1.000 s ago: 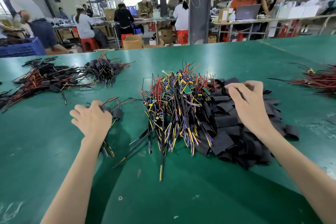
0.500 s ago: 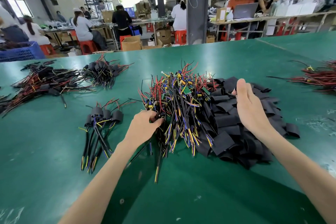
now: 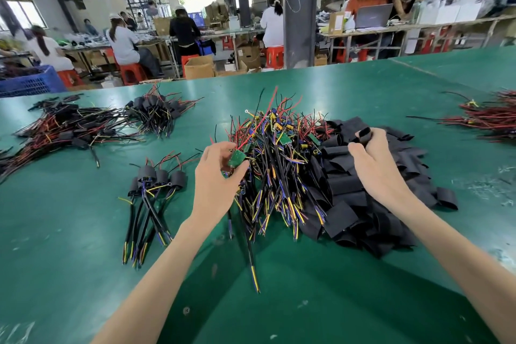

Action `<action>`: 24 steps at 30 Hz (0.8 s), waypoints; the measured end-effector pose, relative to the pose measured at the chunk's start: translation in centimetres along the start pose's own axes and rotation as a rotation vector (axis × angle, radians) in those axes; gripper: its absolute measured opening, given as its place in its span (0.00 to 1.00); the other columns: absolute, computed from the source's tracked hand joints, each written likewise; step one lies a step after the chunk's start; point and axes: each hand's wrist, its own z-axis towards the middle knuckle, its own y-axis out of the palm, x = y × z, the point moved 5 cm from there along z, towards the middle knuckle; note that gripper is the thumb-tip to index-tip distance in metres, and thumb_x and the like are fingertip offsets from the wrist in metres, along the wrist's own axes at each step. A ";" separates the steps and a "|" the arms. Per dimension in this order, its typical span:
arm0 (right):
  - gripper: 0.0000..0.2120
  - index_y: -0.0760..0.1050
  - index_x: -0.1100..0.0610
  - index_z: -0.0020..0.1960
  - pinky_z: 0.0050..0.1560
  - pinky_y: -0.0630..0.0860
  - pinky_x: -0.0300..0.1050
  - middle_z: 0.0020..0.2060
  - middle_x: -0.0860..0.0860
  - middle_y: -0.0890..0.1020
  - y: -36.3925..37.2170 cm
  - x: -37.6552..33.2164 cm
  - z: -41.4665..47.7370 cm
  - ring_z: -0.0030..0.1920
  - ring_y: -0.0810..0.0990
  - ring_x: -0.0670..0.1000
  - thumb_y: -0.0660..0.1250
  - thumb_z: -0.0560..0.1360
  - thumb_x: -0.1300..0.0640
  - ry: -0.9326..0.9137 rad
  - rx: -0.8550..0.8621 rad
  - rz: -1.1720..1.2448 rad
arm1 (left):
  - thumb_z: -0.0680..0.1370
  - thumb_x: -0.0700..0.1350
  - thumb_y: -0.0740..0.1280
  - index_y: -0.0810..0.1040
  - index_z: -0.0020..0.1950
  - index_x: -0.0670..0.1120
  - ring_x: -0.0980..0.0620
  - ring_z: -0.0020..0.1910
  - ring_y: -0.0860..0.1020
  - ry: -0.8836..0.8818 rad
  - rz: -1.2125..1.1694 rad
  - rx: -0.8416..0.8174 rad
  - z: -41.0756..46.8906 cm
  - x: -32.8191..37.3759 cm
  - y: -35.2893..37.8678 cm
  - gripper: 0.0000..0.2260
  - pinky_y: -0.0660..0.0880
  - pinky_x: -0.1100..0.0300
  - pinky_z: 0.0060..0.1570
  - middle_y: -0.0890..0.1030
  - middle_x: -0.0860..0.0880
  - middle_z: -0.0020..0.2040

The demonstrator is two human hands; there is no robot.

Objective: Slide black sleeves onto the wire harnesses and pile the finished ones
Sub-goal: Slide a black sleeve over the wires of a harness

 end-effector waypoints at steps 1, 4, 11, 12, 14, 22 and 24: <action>0.06 0.60 0.57 0.54 0.48 0.64 0.40 0.47 0.51 0.64 0.1 0.0 0.0 0.42 0.65 0.50 0.56 0.79 0.59 -0.009 0.005 0.001 | 0.72 0.40 0.73 0.76 0.56 0.47 0.60 0.45 0.75 0.050 -0.006 0.008 0.0 0.5 -0.1 0.14 0.73 0.63 0.51 0.74 0.53 0.48; 0.11 0.63 0.58 0.61 0.49 0.63 0.38 0.51 0.52 0.63 0.3 -0.1 -0.1 0.44 0.68 0.51 0.57 0.81 0.56 -0.037 0.000 -0.084 | 0.73 0.39 0.72 0.77 0.58 0.45 0.60 0.45 0.73 0.169 -0.022 0.041 0.1 1.8 -0.7 0.14 0.75 0.60 0.47 0.69 0.55 0.47; 0.21 0.72 0.63 0.63 0.52 0.64 0.26 0.48 0.55 0.65 0.7 -1.8 -0.4 0.47 0.66 0.46 0.71 0.73 0.61 -0.265 0.040 -0.195 | 0.76 0.36 0.67 0.77 0.57 0.41 0.59 0.40 0.71 0.336 0.093 -0.057 -0.2 2.9 -0.9 0.09 0.67 0.75 0.42 0.75 0.49 0.49; 0.21 0.73 0.63 0.62 0.48 0.64 0.23 0.47 0.56 0.66 0.8 -1.9 -0.5 0.47 0.67 0.46 0.72 0.71 0.61 -0.289 0.039 -0.198 | 0.77 0.34 0.66 0.77 0.57 0.41 0.57 0.39 0.71 0.350 0.113 -0.093 -0.3 2.9 -0.7 0.10 0.66 0.75 0.42 0.75 0.48 0.48; 0.22 0.75 0.61 0.60 0.44 0.63 0.19 0.46 0.57 0.69 0.9 -1.8 -0.5 0.46 0.69 0.50 0.75 0.68 0.61 -0.319 0.031 -0.205 | 0.77 0.34 0.65 0.77 0.60 0.42 0.54 0.38 0.71 0.362 0.135 -0.158 -0.6 2.8 -0.3 0.12 0.66 0.74 0.42 0.74 0.50 0.49; 0.22 0.76 0.56 0.55 0.47 0.63 0.31 0.45 0.50 0.73 1.2 -1.3 -0.5 0.46 0.72 0.46 0.79 0.63 0.58 -0.323 -0.004 -0.195 | 0.79 0.47 0.62 0.80 0.56 0.47 0.54 0.42 0.73 0.324 0.146 -0.093 -1.1 2.3 -0.3 0.11 0.73 0.58 0.42 0.73 0.55 0.49; 0.22 0.77 0.56 0.54 0.46 0.63 0.30 0.44 0.48 0.72 1.3 -1.3 -0.6 0.45 0.73 0.46 0.79 0.63 0.58 -0.338 -0.013 -0.208 | 0.79 0.46 0.62 0.81 0.55 0.47 0.54 0.42 0.74 0.322 0.154 -0.040 -1.2 2.2 -0.6 0.10 0.72 0.60 0.41 0.74 0.53 0.49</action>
